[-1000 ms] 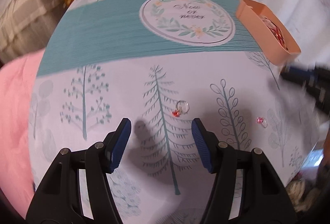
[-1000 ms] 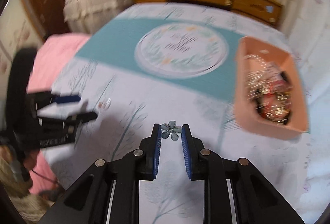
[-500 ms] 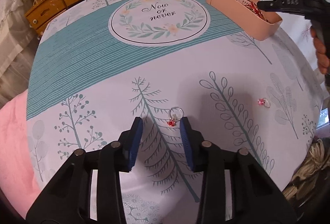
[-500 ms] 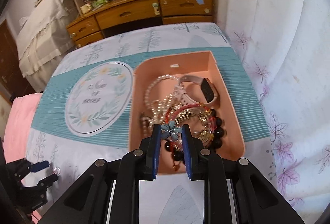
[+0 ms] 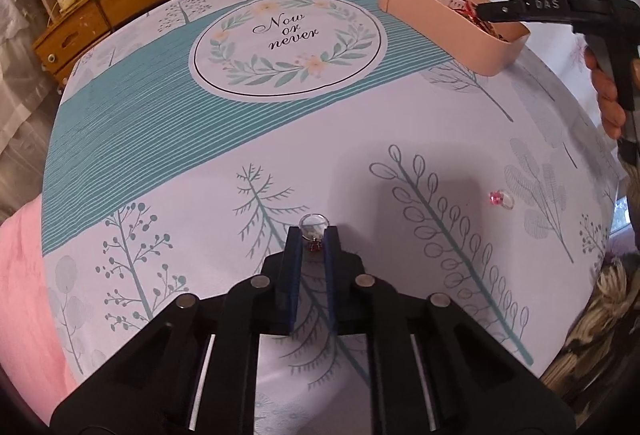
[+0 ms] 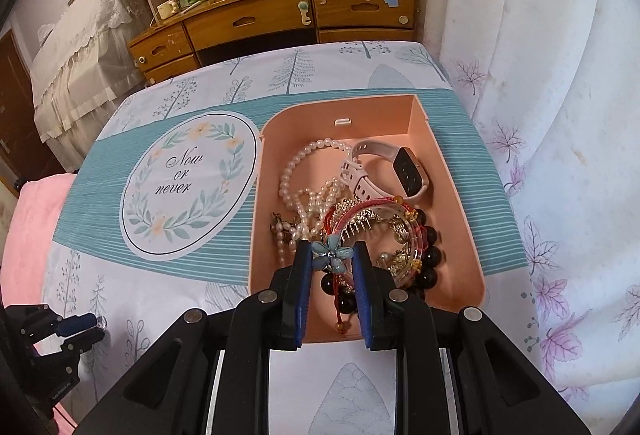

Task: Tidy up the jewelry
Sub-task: 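Open the right tool in the box while the left carries the ring toward the box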

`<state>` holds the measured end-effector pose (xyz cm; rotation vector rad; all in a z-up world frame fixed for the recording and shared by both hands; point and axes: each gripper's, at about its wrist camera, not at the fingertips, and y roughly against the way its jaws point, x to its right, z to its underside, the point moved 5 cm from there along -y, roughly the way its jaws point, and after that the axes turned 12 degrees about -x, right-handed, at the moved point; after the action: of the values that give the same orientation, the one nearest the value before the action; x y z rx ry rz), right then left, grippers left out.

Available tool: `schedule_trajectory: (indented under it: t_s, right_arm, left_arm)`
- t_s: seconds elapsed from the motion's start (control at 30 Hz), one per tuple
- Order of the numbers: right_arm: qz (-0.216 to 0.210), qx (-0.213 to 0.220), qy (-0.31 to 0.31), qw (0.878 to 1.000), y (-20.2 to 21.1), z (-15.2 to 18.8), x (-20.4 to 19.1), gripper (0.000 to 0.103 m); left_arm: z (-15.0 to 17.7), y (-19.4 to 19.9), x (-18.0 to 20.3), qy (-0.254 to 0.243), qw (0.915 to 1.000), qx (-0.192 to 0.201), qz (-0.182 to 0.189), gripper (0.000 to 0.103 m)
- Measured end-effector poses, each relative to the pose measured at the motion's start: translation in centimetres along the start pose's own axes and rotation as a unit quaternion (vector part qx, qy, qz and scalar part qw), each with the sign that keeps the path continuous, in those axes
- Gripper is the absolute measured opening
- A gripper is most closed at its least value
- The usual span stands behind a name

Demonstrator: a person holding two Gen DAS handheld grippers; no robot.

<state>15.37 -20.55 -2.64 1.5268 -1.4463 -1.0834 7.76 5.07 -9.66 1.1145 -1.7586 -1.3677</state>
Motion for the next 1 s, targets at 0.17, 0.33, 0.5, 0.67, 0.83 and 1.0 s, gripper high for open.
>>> schedule_trajectory:
  t_s: [0.17,0.33,0.5,0.67,0.83,1.0]
  right_arm:
    - [0.002,0.001,0.000,1.000,0.1,0.1,0.1,0.020]
    - [-0.019,-0.017,-0.005,1.000,-0.1,0.3,0.1,0.031]
    - [-0.032,-0.013,-0.005,0.999,0.7,0.5,-0.1,0.037]
    - [-0.044,-0.011,0.002,0.999,1.6,0.8,-0.5,0.037]
    - [-0.049,-0.004,0.014,0.999,2.8,1.5,-0.7,0.037]
    - [-0.053,0.001,0.020,0.998,3.8,2.2,-0.4,0.037]
  left_arm:
    - [-0.8,-0.2,-0.8,0.053,0.9981,-0.021,0.024,0.006]
    - [-1.5,-0.6,-3.6,0.154,0.9821,-0.053,0.094,0.006]
    - [-1.9,-1.1,-5.8,0.234,0.9590,-0.079,0.138,0.006]
    - [-2.2,-0.5,-6.0,0.260,0.9495,-0.085,0.154,0.006]
    - [-4.0,1.6,-4.1,0.242,0.9571,-0.067,0.145,0.006]
    - [-6.9,4.4,-0.5,0.199,0.9691,-0.039,0.140,0.006]
